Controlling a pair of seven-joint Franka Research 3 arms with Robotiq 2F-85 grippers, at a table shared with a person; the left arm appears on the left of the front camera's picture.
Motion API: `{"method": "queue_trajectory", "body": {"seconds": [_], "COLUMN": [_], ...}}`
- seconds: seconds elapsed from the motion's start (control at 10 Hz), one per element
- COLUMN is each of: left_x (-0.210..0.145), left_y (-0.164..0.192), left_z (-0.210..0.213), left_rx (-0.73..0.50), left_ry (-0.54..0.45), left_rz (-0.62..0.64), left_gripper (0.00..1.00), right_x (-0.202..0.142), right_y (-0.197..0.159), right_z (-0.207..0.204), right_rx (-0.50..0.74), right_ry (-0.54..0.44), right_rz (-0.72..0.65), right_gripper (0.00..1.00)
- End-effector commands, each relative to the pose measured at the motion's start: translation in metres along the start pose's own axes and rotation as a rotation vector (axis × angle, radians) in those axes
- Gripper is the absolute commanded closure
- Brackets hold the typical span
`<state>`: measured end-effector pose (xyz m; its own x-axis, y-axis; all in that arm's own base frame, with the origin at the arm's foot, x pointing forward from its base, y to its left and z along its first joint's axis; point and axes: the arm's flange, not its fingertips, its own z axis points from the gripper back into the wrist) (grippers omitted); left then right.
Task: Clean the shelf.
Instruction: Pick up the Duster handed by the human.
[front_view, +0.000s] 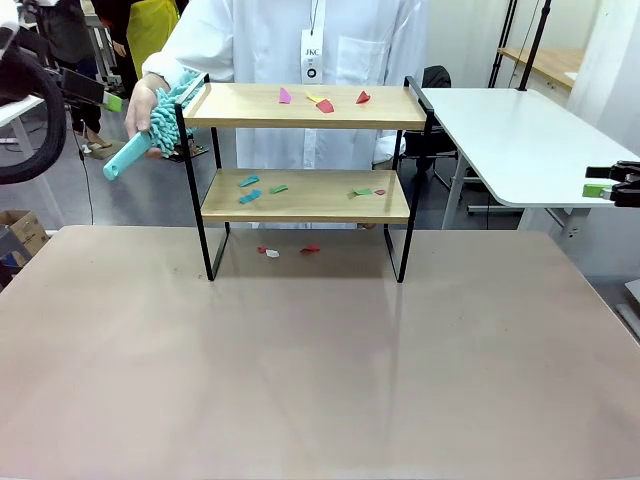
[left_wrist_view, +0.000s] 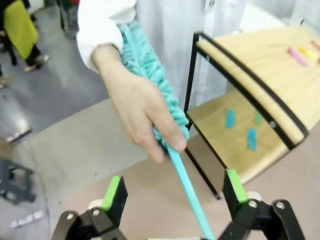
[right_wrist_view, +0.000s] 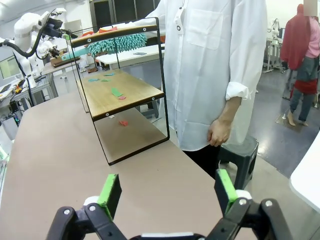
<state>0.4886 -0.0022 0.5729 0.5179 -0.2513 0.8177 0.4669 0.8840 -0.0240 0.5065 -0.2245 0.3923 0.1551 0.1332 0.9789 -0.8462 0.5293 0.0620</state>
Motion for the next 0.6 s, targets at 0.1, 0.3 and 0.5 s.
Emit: {"method": "queue_trajectory", "body": {"seconds": [0.1,0.3,0.5], "left_x": [-0.005,-0.003,-0.012], "left_y": [-0.024,-0.011,-0.025], "left_z": [0.026,0.004,0.005], "left_rx": [0.050,0.033,0.057], "left_ry": [0.082,0.036,0.081], "left_rz": [-0.014,-0.007,0.028], "left_gripper": [0.00,0.00,0.00], "right_x": [0.004,0.004,0.004], "right_y": [0.001,0.001,0.001], "right_z": [-0.002,-0.002,-0.002], "right_rx": [-0.004,-0.004,-0.004], "right_ry": [0.008,0.008,0.008], "right_rz": [-0.019,-0.019,-0.019], "right_gripper": [0.00,0.00,0.00]}}
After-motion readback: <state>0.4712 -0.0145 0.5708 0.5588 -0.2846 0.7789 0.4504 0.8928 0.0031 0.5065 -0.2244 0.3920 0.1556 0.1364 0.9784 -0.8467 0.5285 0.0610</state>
